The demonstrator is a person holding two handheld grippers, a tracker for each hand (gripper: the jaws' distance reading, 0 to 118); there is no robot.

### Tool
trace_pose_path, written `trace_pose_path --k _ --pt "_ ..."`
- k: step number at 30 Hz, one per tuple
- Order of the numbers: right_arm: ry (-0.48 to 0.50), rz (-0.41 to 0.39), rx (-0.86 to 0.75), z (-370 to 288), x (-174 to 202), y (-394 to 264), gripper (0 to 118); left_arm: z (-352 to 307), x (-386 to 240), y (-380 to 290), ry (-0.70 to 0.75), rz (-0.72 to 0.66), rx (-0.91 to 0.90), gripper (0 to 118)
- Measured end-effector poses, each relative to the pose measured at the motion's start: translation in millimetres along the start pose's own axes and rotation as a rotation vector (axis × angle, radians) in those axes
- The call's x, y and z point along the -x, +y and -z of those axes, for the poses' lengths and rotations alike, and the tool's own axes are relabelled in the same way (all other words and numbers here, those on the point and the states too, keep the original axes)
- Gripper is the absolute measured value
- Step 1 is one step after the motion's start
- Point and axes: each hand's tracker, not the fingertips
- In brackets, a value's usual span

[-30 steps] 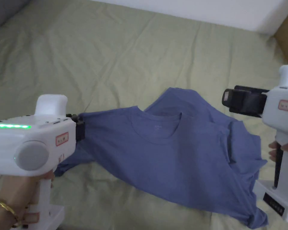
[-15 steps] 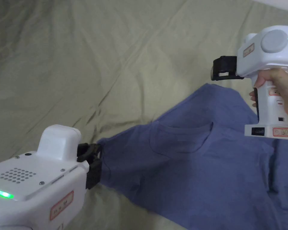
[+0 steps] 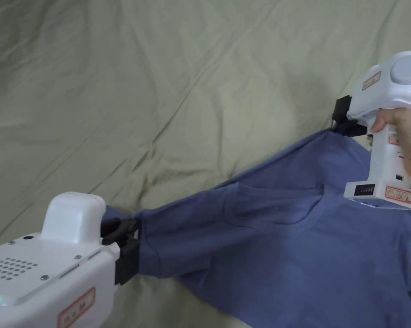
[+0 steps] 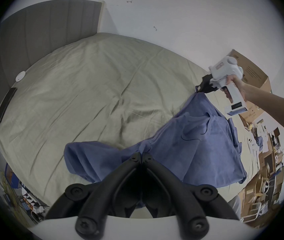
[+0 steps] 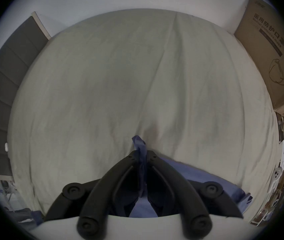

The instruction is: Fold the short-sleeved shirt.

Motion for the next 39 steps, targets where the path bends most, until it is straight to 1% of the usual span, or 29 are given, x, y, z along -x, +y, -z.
trace_pose_path --k 3,5,7,9,12,13,17,18,20,22,24,26,29,31,34,38,39 --pt "0.047 0.023 -0.098 -56.4 -10.3 -13.2 7 -25.0 -2.2 3.2 -0.016 -0.004 -0.064 0" --pt "0.088 0.038 -0.157 -106.4 -24.2 -23.6 7 -37.3 -2.6 10.8 -0.031 0.003 -0.100 0" --pt "0.103 0.045 -0.230 -160.9 -39.9 -33.7 7 -52.4 -4.2 21.1 -0.036 0.009 -0.165 0" --pt "0.098 0.049 -0.304 -218.6 -56.8 -49.1 7 -72.0 -7.4 32.6 -0.053 0.010 -0.233 0" --pt "0.070 0.050 -0.443 -308.7 -82.4 -79.9 7 -107.1 -15.1 54.1 -0.119 0.019 -0.354 0" --pt "0.069 0.063 -0.497 -339.8 -91.9 -92.9 7 -119.5 -19.1 61.8 -0.133 0.022 -0.401 0" --pt "0.096 0.163 -0.682 -449.2 -122.7 -144.7 7 -169.0 -33.0 95.9 -0.237 0.010 -0.561 0" --pt "0.093 0.172 -0.716 -469.9 -127.1 -156.6 7 -179.7 -35.7 104.1 -0.262 0.010 -0.589 0" --pt "0.046 0.166 -0.806 -514.9 -134.3 -184.4 7 -206.7 -42.4 122.7 -0.316 0.020 -0.656 0" --pt "0.016 0.175 -0.866 -548.7 -137.9 -206.5 7 -230.8 -49.1 138.4 -0.356 0.061 -0.713 0" --pt "0.024 0.188 -0.921 -578.4 -142.5 -224.6 7 -255.4 -56.2 154.1 -0.364 0.103 -0.760 0" --pt "0.018 0.203 -0.988 -610.8 -145.6 -244.0 7 -276.6 -56.8 172.7 -0.412 0.107 -0.779 0" --pt "0.001 0.225 -1.057 -641.1 -145.9 -261.3 7 -300.3 -56.5 187.0 -0.434 0.120 -0.787 0" --pt "0.016 0.248 -1.080 -655.0 -144.0 -270.1 7 -309.6 -51.8 196.2 -0.473 0.119 -0.777 0" --pt "0.040 0.251 -1.095 -668.7 -141.9 -279.2 7 -319.4 -48.9 203.3 -0.488 0.112 -0.758 0" --pt "-0.002 0.211 -1.120 -673.0 -130.1 -283.7 7 -323.0 -44.0 213.4 -0.506 0.090 -0.713 0" --pt "0.000 0.204 -1.117 -671.9 -127.9 -283.4 7 -322.8 -41.4 216.9 -0.511 0.080 -0.701 0"
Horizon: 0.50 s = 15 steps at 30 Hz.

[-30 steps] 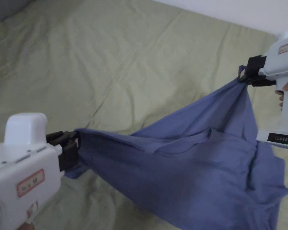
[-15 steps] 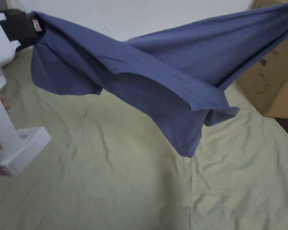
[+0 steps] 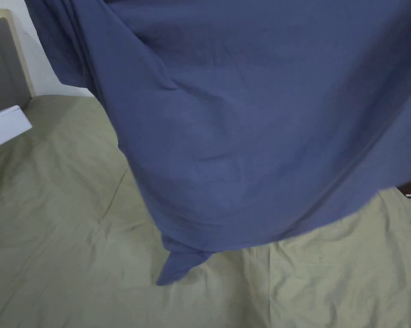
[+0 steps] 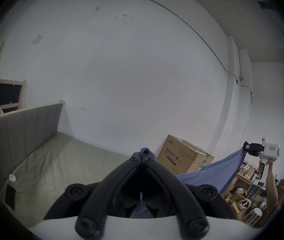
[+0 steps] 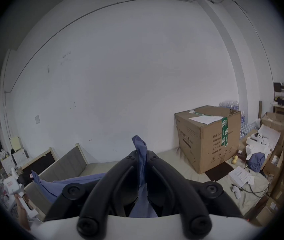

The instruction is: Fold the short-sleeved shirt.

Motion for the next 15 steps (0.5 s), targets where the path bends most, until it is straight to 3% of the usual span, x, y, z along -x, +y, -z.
trace_pose_path --k 5,15 --pt "0.013 -0.007 0.017 13.5 1.7 -2.8 7 4.8 14.8 15.5 0.001 -0.072 0.028 0" --pt "-0.043 -0.064 0.105 85.8 25.4 -4.0 7 65.4 4.6 72.0 0.185 0.017 -0.021 0"
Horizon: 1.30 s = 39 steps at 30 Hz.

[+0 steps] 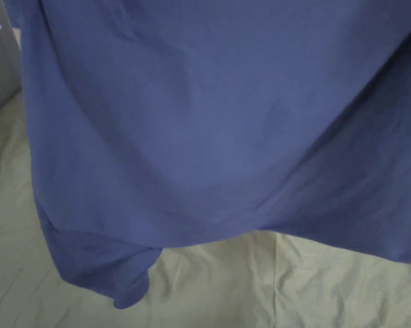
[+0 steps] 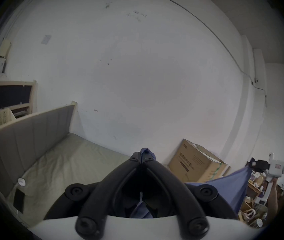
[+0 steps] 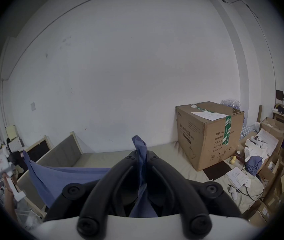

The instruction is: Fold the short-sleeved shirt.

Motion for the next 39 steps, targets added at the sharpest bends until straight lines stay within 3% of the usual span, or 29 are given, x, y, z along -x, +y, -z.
trace_pose_path --k 7,11,20,23,29,32,39 --pt "-0.044 0.020 -0.002 91.6 32.3 18.1 7 88.4 -14.8 53.4 0.178 0.009 -0.085 0" --pt "-0.100 -0.016 -0.042 160.8 46.3 37.7 7 141.4 -18.1 69.6 0.262 0.043 -0.125 0" --pt "-0.185 -0.007 -0.163 293.3 69.2 70.5 7 244.5 -15.9 74.4 0.317 0.058 -0.286 0" --pt "-0.211 0.026 -0.240 313.3 74.0 61.6 7 261.9 -12.1 57.5 0.331 0.038 -0.370 0" --pt "-0.200 0.081 -0.248 335.1 64.1 14.6 7 280.0 8.5 19.6 0.337 0.056 -0.319 0" --pt "-0.198 0.063 -0.184 333.6 48.9 -20.8 7 274.4 27.8 -11.6 0.330 0.042 -0.216 0" --pt "-0.152 0.150 0.029 296.6 8.6 -123.2 7 218.6 62.1 -104.2 0.266 0.043 -0.012 0"
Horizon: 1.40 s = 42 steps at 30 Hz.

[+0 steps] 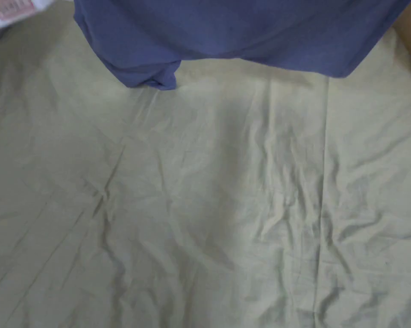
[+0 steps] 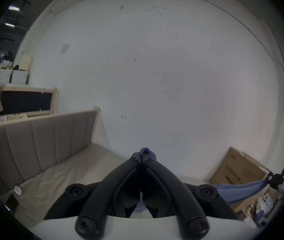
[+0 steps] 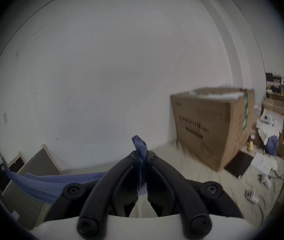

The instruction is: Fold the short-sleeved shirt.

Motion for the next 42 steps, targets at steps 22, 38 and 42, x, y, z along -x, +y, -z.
trace_pose_path --k 22,38,42 --pt "0.017 -0.122 0.618 -199.6 -184.4 -350.5 7 -258.1 150.5 -349.8 0.116 -0.080 0.640 0" --pt "-0.035 -0.187 0.363 -265.7 -195.4 -280.8 113 -304.2 139.2 -273.9 0.152 0.023 0.416 118" --pt "0.010 -0.200 0.163 -288.0 -161.9 -253.1 118 -308.2 93.2 -246.1 0.072 0.130 0.203 118"
